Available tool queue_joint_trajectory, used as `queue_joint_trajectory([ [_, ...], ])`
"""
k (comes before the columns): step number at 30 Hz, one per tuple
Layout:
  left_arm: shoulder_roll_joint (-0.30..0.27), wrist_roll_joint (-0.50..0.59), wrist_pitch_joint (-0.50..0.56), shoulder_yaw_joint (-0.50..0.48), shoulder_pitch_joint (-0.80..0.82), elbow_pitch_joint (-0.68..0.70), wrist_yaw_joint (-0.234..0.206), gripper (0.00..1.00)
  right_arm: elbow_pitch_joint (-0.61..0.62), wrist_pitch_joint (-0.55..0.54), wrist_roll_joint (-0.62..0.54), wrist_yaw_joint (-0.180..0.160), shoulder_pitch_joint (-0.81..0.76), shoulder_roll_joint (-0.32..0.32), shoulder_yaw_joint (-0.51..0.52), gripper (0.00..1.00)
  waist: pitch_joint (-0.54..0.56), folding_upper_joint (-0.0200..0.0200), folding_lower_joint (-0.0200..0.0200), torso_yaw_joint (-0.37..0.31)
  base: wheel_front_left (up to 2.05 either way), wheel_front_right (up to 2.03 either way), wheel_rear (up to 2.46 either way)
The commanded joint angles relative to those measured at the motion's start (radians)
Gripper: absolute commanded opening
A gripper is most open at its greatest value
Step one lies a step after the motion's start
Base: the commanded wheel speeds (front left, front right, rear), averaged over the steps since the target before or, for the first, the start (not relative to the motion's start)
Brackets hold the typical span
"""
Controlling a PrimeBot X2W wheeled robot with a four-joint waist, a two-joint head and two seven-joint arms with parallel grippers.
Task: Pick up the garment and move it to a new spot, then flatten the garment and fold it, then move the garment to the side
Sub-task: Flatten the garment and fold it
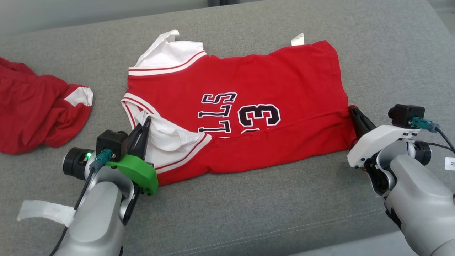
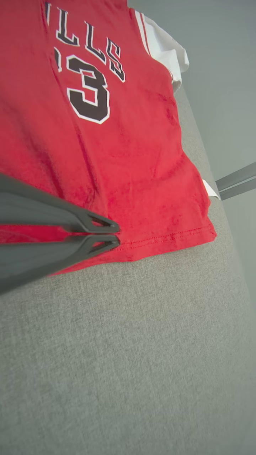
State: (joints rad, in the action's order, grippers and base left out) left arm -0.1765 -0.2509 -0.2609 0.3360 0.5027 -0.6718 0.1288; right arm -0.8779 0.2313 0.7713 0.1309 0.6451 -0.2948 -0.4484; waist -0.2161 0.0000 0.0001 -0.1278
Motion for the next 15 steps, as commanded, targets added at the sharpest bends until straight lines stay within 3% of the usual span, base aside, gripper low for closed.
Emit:
queue_joint_trajectory([
  [1,-0.003,-0.008,-0.005,0.009,0.030,-0.014,0.001,0.00,-0.020,0.011,0.007,0.000,0.018,0.007,-0.008,0.00,-0.029,0.0000,-0.0001,0.001,0.00,0.00,0.00],
  [7,0.004,-0.025,-0.005,0.034,0.071,-0.061,0.001,0.00,-0.070,0.027,0.023,0.000,0.060,0.015,-0.042,0.00,-0.048,0.0000,-0.0001,-0.002,0.00,0.00,0.00],
  [8,0.003,-0.024,-0.005,0.035,0.076,-0.065,0.001,0.00,-0.074,0.030,0.024,0.000,0.063,0.015,-0.045,0.08,-0.048,0.0000,-0.0001,-0.003,0.00,0.00,0.00],
  [9,0.003,-0.022,-0.005,0.030,0.079,-0.064,0.001,0.21,-0.076,0.031,0.023,0.000,0.067,0.014,-0.045,0.60,-0.048,0.0000,-0.0001,-0.004,0.00,0.00,0.00],
  [10,0.003,-0.016,-0.005,0.027,0.079,-0.062,0.001,0.69,-0.078,0.034,0.024,0.000,0.069,0.014,-0.046,1.00,-0.047,0.0000,-0.0001,-0.004,0.00,0.00,0.00],
  [11,0.003,-0.009,-0.005,0.024,0.075,-0.057,0.001,1.00,-0.079,0.035,0.025,0.000,0.069,0.014,-0.048,1.00,-0.046,0.0000,-0.0001,-0.005,0.00,0.00,0.00],
  [15,0.010,0.010,-0.005,-0.002,0.036,-0.022,-0.002,1.00,-0.049,0.036,0.018,0.000,0.052,-0.001,-0.032,1.00,-0.029,0.0000,-0.0001,-0.001,0.00,0.00,0.00],
])
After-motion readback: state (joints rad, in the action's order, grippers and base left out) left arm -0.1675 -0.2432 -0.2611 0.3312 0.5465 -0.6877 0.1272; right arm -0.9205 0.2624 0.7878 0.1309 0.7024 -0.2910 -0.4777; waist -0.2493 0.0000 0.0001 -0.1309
